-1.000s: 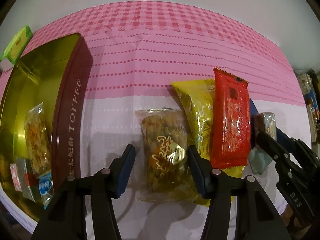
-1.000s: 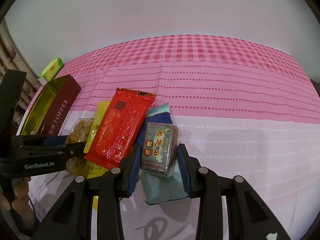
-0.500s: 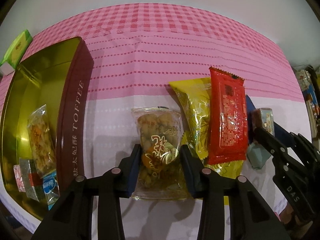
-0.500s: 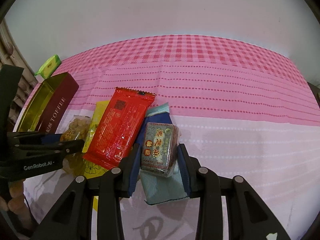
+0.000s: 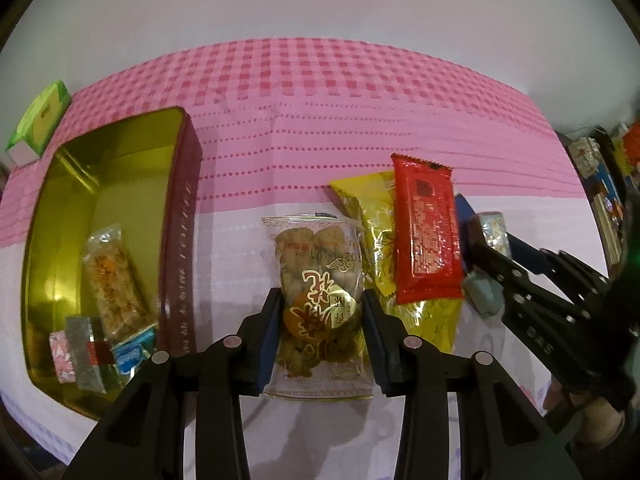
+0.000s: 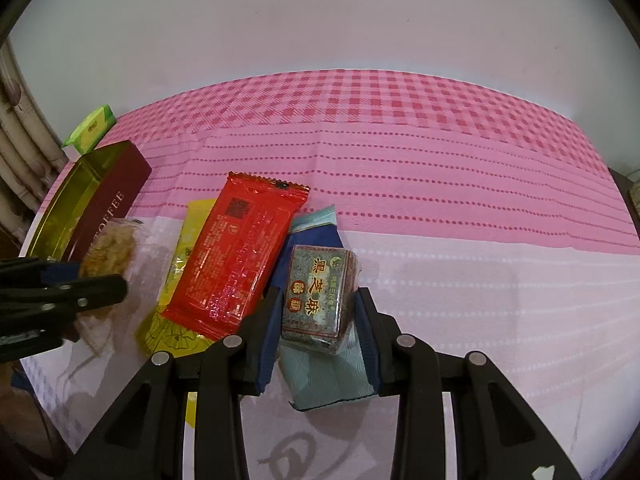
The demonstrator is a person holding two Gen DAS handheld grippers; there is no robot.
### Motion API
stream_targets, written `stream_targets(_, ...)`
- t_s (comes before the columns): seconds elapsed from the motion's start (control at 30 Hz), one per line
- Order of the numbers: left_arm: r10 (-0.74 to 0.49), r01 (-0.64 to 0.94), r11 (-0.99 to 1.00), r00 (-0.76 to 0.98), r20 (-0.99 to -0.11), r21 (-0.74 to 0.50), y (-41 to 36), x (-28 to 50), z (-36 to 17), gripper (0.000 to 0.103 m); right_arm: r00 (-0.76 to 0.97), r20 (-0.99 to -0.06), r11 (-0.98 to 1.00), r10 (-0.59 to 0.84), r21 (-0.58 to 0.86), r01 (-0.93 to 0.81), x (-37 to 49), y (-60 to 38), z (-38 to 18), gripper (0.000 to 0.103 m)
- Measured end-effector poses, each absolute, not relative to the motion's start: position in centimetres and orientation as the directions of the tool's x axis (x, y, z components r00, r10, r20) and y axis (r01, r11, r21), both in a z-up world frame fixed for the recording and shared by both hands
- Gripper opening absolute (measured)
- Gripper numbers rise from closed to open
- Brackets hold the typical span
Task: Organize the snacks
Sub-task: 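Carry the twist bag into the tin and open the left gripper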
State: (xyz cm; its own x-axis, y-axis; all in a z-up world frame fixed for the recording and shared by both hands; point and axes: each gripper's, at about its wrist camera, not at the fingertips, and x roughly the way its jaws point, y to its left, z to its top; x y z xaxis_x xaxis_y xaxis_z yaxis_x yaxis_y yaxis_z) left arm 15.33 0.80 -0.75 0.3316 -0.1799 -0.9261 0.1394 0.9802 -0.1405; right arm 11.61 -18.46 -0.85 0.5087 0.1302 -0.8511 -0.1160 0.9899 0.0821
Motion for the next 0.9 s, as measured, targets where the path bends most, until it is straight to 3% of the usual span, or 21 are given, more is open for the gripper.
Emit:
stream_targets(0.53, -0.180, 0.172, 0.978, 0.397, -0.900, -0.120, 3.7, 12.5, 3.3, 0.040, 0.518, -0.850, 0.993, 0.094, 0.046, -0.105, 11.5, -18.0, -0.9, 0.031)
stream_targets(0.9, -0.084, 0.073, 0.996, 0.438, -0.895, -0.058, 9.5, 12.4, 3.3, 0.040, 0.518, -0.852, 0.995, 0.078, 0.031, -0.099, 11.6, -17.8, -1.0, 0.031)
